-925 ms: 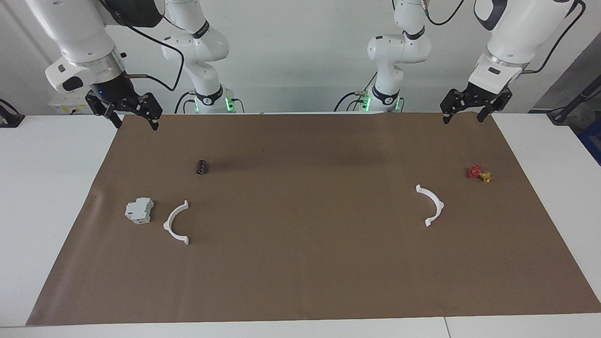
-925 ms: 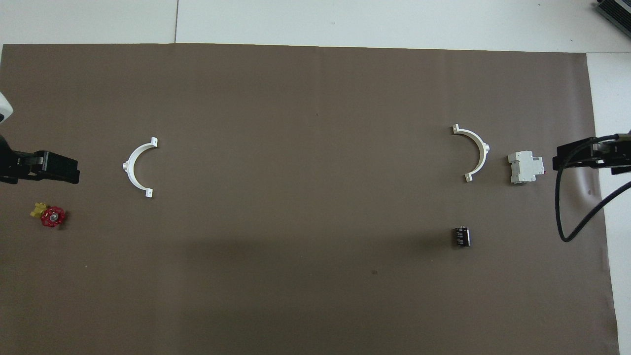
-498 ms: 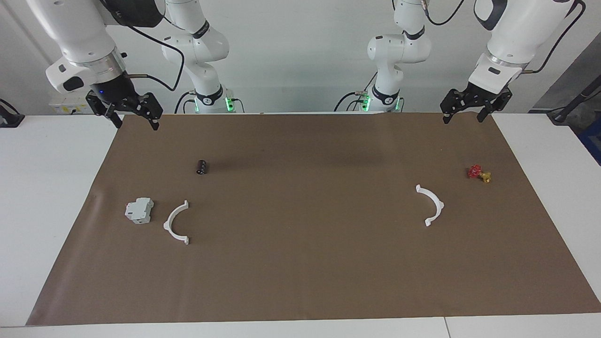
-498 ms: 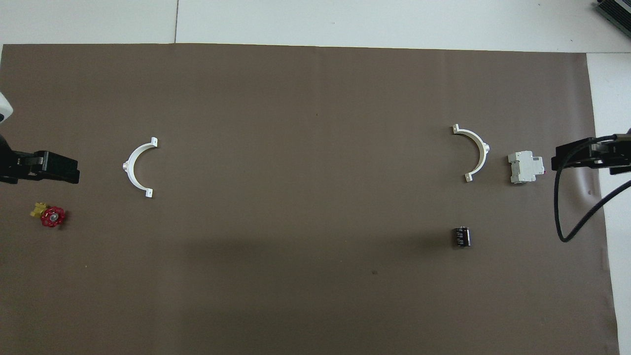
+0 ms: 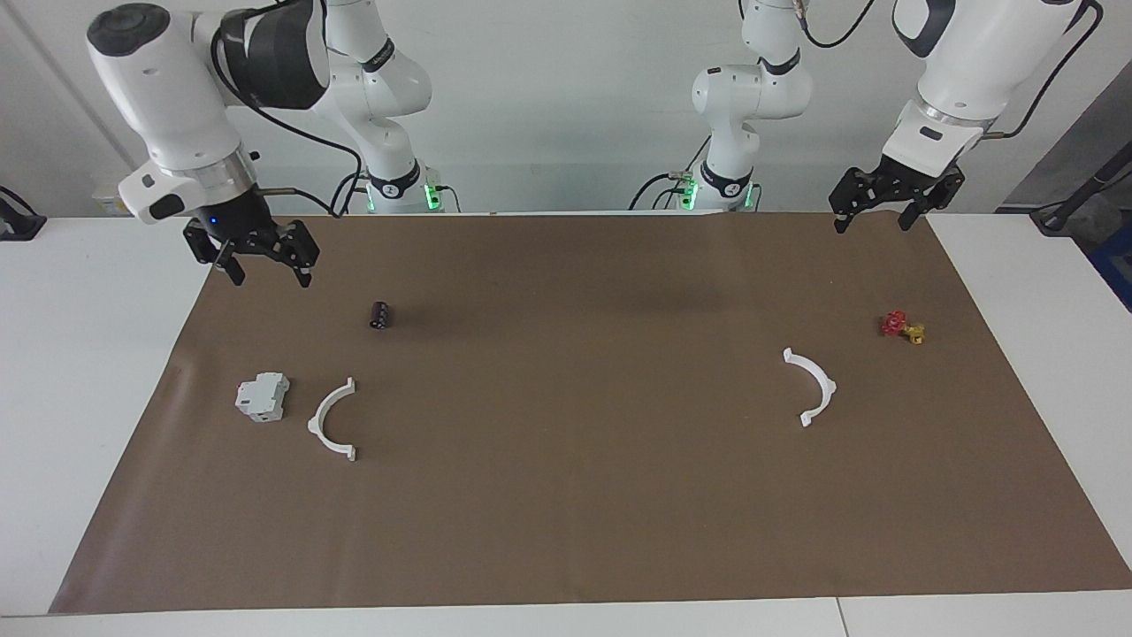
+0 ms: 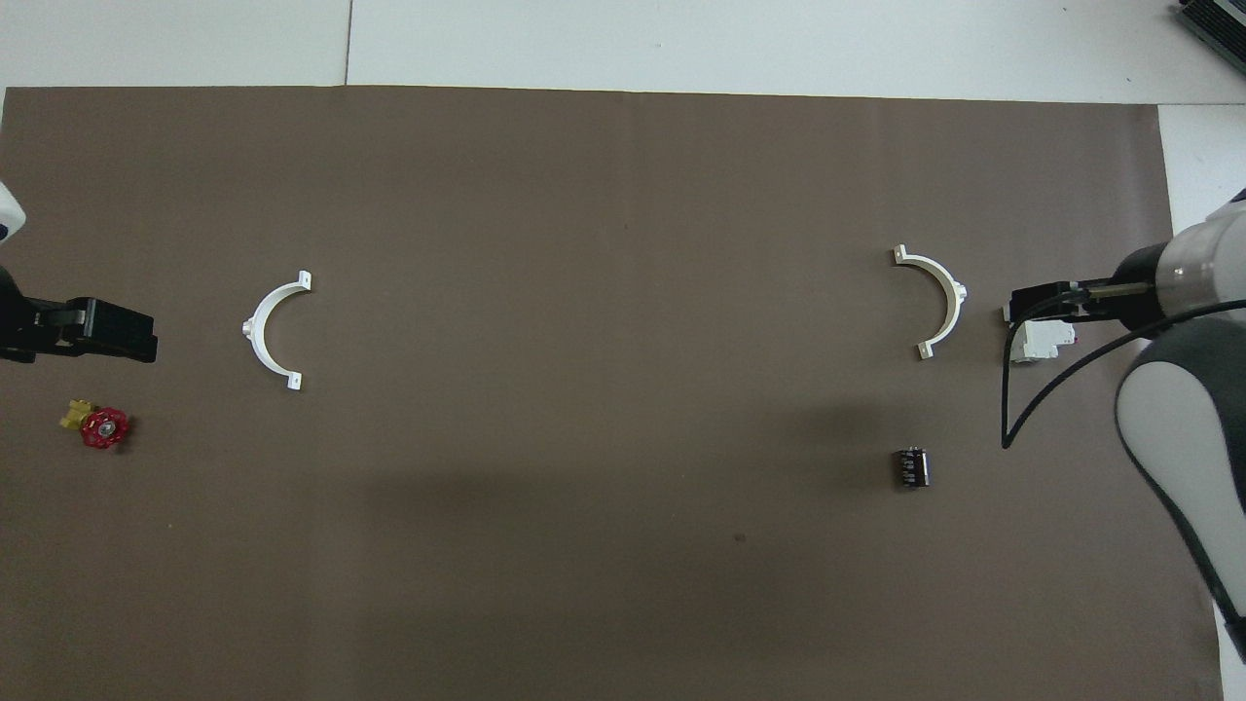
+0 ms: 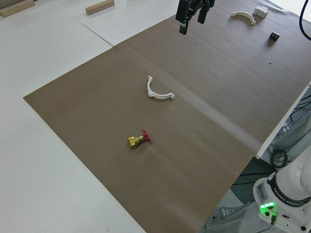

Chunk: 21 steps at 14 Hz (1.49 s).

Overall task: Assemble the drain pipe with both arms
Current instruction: 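Reach the right gripper to the white half-ring clamp and grasp it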

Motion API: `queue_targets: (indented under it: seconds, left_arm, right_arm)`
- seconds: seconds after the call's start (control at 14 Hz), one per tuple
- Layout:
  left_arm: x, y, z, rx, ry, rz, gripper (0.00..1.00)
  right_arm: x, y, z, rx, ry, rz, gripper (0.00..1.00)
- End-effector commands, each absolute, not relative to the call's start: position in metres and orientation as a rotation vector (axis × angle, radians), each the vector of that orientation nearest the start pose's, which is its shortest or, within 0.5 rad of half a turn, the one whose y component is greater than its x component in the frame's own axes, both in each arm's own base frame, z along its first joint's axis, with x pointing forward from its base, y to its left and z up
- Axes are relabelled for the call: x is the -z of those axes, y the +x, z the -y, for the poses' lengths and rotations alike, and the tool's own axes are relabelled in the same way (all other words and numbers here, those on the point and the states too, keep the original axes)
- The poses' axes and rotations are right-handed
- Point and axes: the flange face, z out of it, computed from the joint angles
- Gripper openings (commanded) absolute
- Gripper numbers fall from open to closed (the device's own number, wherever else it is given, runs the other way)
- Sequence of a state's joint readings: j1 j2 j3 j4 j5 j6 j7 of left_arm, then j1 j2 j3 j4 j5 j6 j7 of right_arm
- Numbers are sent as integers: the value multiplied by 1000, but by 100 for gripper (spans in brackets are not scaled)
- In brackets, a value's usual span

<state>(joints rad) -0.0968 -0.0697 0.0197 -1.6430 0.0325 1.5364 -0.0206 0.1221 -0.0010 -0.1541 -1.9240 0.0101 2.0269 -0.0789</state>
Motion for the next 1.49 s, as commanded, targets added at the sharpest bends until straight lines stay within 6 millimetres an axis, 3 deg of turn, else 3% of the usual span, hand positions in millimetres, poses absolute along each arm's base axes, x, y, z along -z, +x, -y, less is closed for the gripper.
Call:
queue_targets:
  seconds: [0.0, 0.21, 0.57, 0.71, 1.0, 1.14, 1.42]
  left_arm:
    - [-628, 520, 35, -51, -3118, -69, 100]
    - [-628, 520, 35, -51, -3118, -69, 100]
    - [-628, 520, 35, -51, -3118, -69, 100]
    - [-628, 520, 35, -51, -3118, -69, 100]
    - [-628, 520, 35, -51, -3118, -69, 100]
    - [-628, 520, 35, -51, -3118, -69, 100]
    - [-628, 520, 35, -51, -3118, -69, 100]
  right_arm:
    - [-414, 602, 22, 195, -3058, 271, 100]
    - [-351, 619, 42, 210, -3064, 443, 100]
    - [-296, 632, 54, 278, -3069, 595, 100]
    - [-291, 632, 49, 291, -3026, 550, 100]
    - [-282, 631, 55, 278, -3018, 632, 85]
    - [-281, 628, 67, 252, -3014, 624, 85]
    - [-280, 625, 70, 222, -3003, 641, 80]
